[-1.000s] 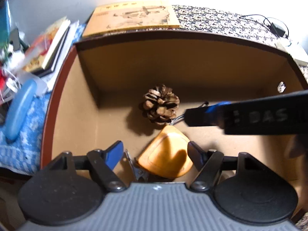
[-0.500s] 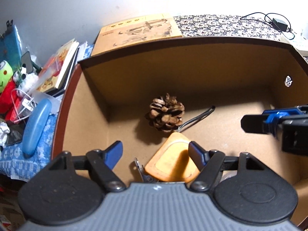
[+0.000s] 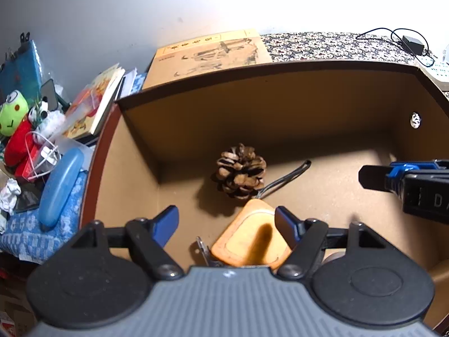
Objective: Organize rigid objects
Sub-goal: 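Withdraw the right tool from the box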
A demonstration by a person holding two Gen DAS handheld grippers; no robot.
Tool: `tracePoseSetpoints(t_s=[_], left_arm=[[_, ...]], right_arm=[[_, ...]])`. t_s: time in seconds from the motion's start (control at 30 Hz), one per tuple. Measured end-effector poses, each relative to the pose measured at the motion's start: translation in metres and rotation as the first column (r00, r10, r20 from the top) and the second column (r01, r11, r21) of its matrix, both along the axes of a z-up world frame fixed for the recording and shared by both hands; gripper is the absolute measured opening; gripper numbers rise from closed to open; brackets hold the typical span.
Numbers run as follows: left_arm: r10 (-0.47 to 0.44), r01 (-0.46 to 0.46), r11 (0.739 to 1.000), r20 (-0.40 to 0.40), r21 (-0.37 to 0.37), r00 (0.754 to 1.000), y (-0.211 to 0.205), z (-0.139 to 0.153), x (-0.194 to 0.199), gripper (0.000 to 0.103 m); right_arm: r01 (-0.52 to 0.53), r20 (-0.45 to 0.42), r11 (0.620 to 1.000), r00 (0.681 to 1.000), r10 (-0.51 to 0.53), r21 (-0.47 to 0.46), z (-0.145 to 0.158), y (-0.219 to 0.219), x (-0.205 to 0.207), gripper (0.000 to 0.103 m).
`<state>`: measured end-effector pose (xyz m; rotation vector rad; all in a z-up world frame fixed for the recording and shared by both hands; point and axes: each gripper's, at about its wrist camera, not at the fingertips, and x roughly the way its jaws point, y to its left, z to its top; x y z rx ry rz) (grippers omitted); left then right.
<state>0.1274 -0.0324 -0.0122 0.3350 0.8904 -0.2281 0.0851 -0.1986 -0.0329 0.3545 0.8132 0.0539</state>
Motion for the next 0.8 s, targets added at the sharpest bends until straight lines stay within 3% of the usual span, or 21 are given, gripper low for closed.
tracePoseSetpoints(t_s=[0.1,0.8], left_arm=[[-0.002,0.002,1.000,0.001,-0.003,1.000,0.0002,-0.0001,-0.0004,0.074],[0.002,-0.002,1.000,0.003,0.020,1.000,-0.0010,-0.0024,-0.0004,0.076]], right_arm=[[-0.005,-0.011,0.999,1.000,0.005,0.032,-0.0024,-0.0039,0.0014,0.019],[-0.023,0.002,1.000,1.000,0.023,0.004,-0.0038,0.0024,0.0009,0.019]])
